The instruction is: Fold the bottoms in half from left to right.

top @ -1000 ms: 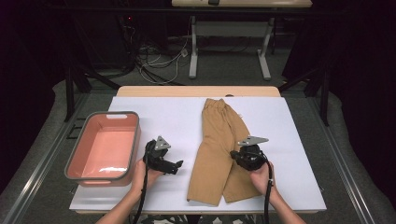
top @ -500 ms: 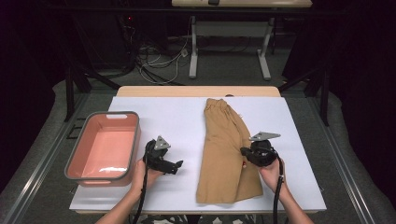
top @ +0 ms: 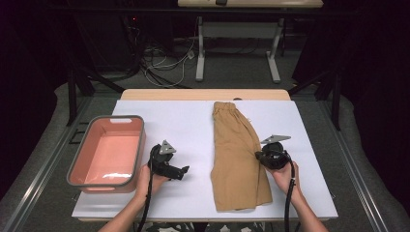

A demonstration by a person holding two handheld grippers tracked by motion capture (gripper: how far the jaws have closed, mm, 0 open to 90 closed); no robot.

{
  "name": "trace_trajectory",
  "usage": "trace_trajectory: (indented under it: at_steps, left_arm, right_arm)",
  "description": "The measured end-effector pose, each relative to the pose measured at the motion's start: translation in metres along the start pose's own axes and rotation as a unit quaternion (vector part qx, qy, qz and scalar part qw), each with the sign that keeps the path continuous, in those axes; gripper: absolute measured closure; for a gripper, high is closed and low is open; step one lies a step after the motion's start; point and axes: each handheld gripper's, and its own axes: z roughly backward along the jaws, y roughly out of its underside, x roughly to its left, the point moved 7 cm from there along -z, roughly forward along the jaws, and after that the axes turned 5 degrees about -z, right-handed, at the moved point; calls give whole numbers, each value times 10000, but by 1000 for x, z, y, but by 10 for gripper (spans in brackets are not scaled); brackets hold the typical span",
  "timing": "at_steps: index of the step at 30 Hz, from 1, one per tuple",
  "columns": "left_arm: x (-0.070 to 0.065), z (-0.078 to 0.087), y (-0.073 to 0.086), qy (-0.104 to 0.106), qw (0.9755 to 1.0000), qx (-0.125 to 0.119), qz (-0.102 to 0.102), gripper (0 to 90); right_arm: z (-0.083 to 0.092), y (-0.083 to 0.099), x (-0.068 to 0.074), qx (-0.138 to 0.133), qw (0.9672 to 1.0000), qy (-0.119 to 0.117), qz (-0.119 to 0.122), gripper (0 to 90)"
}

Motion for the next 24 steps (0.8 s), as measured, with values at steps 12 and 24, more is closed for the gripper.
trace_trajectory:
  at_steps: [12, 24]
  left_arm:
    - [0, 2, 0, 58, 10000, 32, -23, 0]
    - [0, 0, -1, 41, 10000, -2, -22, 0]
  right_arm:
    - [6, -7, -16, -126, 9997, 205, -64, 887]
    - [-2, -2, -20, 83, 9995, 282, -63, 884]
